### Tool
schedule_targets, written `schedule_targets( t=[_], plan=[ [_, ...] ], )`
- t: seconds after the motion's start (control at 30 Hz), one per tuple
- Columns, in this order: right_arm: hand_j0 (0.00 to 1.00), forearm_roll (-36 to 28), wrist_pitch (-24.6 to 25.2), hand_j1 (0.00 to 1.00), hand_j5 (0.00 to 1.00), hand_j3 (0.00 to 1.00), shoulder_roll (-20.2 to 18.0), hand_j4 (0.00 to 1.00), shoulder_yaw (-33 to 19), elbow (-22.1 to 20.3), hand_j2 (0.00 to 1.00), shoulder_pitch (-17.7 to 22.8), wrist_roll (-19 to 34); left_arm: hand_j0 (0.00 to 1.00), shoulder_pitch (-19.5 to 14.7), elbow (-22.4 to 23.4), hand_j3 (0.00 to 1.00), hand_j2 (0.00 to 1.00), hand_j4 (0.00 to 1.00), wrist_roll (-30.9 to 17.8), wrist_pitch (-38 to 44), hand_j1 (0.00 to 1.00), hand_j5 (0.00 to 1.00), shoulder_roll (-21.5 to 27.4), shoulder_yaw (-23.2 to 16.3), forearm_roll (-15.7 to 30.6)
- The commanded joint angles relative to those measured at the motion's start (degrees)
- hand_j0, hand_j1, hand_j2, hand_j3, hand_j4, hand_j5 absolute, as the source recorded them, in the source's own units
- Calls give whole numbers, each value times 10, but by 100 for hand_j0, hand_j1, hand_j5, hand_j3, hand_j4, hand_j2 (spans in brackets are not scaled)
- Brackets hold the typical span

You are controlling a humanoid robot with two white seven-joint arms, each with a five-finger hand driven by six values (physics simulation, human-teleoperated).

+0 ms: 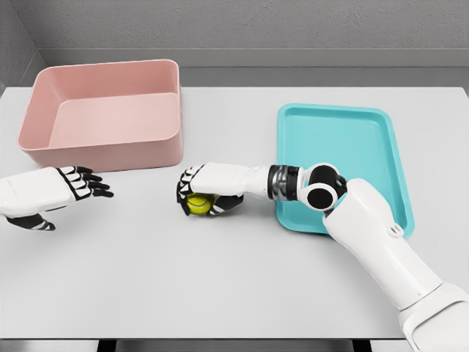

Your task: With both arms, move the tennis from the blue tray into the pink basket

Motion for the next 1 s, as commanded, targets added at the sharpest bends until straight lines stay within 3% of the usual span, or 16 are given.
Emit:
schedule_targets(
  t=[0.0, 0.03, 0.2, 0.27, 0.3, 0.47, 0.6, 0.67, 0.7, 0.87, 0.97],
  plan=[
    [75, -4, 2, 75, 75, 75, 0, 75, -1, 0, 75, 0, 0, 100, 0, 0, 100, 100, 100, 0, 1, 100, 100, -5, 0, -2],
    [83, -4, 2, 83, 83, 83, 0, 83, -3, 0, 83, 0, 0, 100, 0, 0, 100, 100, 100, 0, 1, 100, 100, -8, 0, -8],
    [85, -4, 2, 85, 85, 85, -1, 85, -5, -3, 85, 0, 0, 100, -1, 2, 100, 100, 100, -3, 1, 100, 100, -25, 0, -20],
    [93, -4, 2, 93, 93, 93, -2, 93, -6, -6, 93, 0, 0, 100, -1, 2, 100, 100, 100, -3, 1, 100, 100, -33, 0, -28],
    [98, -4, 2, 98, 98, 98, -6, 98, -8, -13, 98, 0, 0, 100, -1, 2, 100, 100, 100, -3, 1, 100, 100, -34, 0, -31],
    [100, -5, 2, 100, 100, 100, -59, 100, -41, -86, 100, 10, 0, 100, -2, 3, 100, 100, 100, -7, 1, 100, 100, -57, 0, -50],
    [100, -7, 2, 100, 100, 100, -111, 100, -114, -189, 100, 54, 0, 100, -3, 6, 100, 100, 100, -7, 1, 100, 100, -75, 0, -66],
    [100, -11, 2, 100, 100, 100, -139, 100, -175, -270, 100, 88, 0, 100, -6, 5, 100, 100, 100, -12, 1, 100, 100, -85, -1, -74],
    [100, -12, 2, 100, 100, 100, -146, 100, -193, -288, 100, 93, 0, 100, -10, 5, 100, 100, 100, -12, 1, 100, 100, -98, -6, -86],
    [100, -24, 2, 100, 100, 100, -162, 100, -317, -306, 100, 109, 0, 100, -24, 2, 100, 100, 100, -13, 1, 100, 100, -132, -11, -111],
    [100, -31, 2, 100, 100, 100, -164, 100, -385, -305, 100, 141, 0, 100, -62, 3, 100, 100, 100, -15, 1, 100, 100, -134, -51, -110]
  ],
)
